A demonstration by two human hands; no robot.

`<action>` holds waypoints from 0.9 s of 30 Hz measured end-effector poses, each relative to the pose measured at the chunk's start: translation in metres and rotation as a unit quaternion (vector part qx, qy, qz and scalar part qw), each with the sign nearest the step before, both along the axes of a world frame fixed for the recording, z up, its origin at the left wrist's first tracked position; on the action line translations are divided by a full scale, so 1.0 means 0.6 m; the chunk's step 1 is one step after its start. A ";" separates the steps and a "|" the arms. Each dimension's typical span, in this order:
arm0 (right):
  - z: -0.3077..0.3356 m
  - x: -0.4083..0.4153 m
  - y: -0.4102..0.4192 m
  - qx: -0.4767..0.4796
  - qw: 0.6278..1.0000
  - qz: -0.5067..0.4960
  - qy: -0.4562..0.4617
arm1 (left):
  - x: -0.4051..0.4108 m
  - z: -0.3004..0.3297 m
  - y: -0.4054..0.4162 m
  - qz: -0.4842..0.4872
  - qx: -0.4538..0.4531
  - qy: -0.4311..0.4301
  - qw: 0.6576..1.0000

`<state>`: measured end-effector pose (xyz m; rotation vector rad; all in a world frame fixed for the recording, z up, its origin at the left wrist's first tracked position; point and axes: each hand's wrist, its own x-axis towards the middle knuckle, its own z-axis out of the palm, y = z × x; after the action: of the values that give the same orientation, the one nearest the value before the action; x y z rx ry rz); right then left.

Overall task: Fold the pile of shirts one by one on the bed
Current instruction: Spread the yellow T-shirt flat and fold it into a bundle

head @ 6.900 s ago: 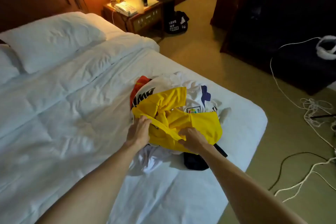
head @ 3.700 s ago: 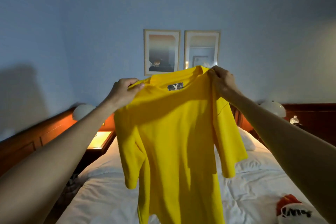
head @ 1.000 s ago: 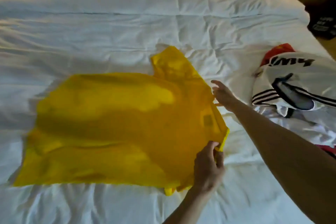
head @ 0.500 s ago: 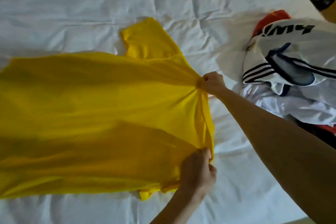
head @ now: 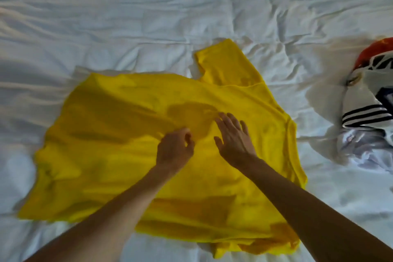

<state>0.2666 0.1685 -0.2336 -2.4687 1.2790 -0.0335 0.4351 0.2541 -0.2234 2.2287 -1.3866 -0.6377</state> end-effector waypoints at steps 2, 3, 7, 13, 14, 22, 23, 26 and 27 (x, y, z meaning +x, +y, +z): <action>0.011 0.066 -0.006 0.014 1.000 0.019 -0.016 | 0.099 0.005 -0.028 0.007 -0.022 -0.044 0.999; 0.020 0.097 -0.016 0.017 0.999 0.023 -0.014 | 0.146 0.010 -0.041 0.003 -0.025 -0.056 0.998; 0.041 0.214 -0.077 -0.002 0.998 0.011 0.064 | 0.306 0.019 -0.086 -0.012 0.047 -0.165 0.985; 0.018 0.361 -0.157 0.032 0.998 0.044 -0.017 | 0.466 0.043 -0.125 -0.001 0.138 -0.223 0.965; 0.013 0.383 -0.165 0.057 0.997 0.056 0.000 | 0.485 0.046 -0.130 0.000 0.161 -0.192 0.968; 0.006 0.476 -0.184 0.105 0.993 0.042 0.016 | 0.578 0.035 -0.125 -0.018 0.305 -0.013 0.952; 0.012 0.482 -0.188 0.112 0.993 0.035 0.027 | 0.579 0.038 -0.125 0.002 0.291 0.022 0.956; 0.031 0.502 -0.201 0.132 0.991 0.021 0.030 | 0.603 0.039 -0.123 0.125 0.214 0.169 0.954; 0.036 0.508 -0.205 0.134 0.990 0.024 0.022 | 0.613 0.038 -0.121 0.166 0.192 0.224 0.941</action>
<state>0.5715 0.0457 -0.2117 -2.2778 1.1583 0.1941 0.8031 0.1815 -0.2007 2.3207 -0.6828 -1.2766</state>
